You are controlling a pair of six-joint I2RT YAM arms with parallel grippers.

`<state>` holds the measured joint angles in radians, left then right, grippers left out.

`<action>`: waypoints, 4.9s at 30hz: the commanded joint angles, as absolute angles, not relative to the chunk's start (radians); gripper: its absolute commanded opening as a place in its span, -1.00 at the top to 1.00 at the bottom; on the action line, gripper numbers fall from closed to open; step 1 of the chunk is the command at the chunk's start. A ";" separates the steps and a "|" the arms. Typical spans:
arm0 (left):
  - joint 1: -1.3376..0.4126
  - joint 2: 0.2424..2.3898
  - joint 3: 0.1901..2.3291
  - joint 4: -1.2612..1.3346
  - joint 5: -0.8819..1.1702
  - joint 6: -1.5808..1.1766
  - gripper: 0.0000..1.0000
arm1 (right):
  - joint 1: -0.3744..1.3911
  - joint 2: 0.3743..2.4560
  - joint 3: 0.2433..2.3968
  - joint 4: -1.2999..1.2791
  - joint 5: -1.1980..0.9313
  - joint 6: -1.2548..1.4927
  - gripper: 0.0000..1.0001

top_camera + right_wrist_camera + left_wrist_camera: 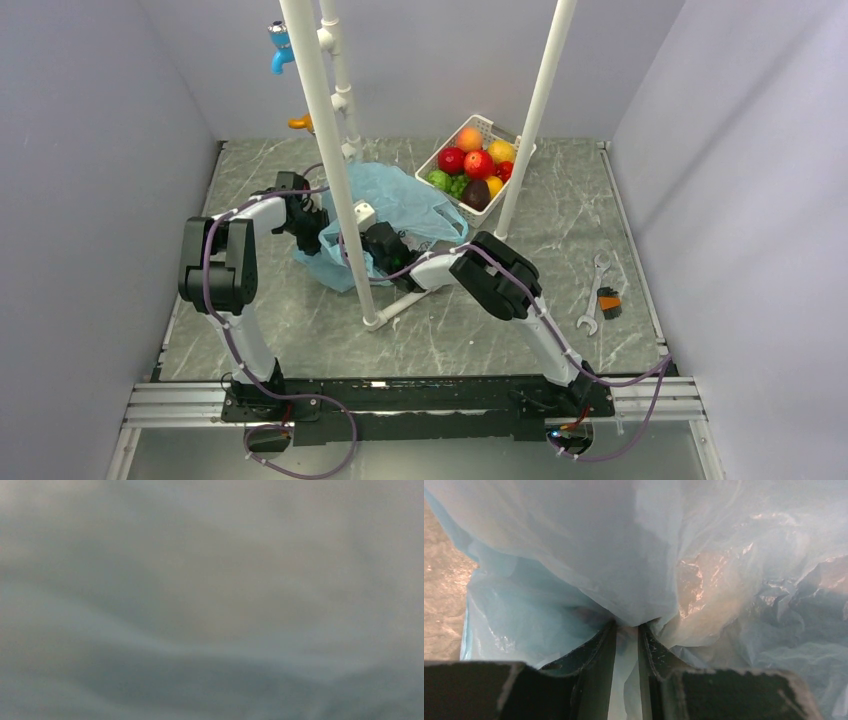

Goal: Take the fake fruits out of the plastic bag

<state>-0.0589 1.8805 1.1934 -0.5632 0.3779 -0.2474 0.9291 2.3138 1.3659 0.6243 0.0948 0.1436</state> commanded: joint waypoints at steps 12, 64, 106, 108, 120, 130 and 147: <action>-0.074 1.899 1.229 -0.593 0.358 -0.230 0.08 | 0.925 2.098 1.165 0.688 0.143 0.156 1.00; -0.136 1.488 0.929 -0.435 0.952 -0.159 -0.94 | 0.660 1.840 1.283 -0.182 -0.641 0.316 1.00; -0.308 1.616 0.862 -0.387 0.293 -0.354 1.00 | 0.695 1.675 0.902 -0.008 -0.179 0.235 -0.09; -0.308 1.617 0.866 -0.389 0.293 -0.351 1.00 | 0.696 1.682 0.900 -0.005 -0.181 0.234 -0.14; -0.309 1.623 0.867 -0.394 0.277 -0.352 1.00 | 0.701 1.685 0.909 0.022 -0.202 0.243 -0.01; -0.310 1.608 0.845 -0.375 0.289 -0.362 1.00 | 0.701 1.666 0.911 0.084 -0.234 0.269 1.00; -0.160 1.466 0.817 -0.500 -0.032 -0.574 1.00 | 0.700 1.325 0.913 -0.084 -0.334 0.370 1.00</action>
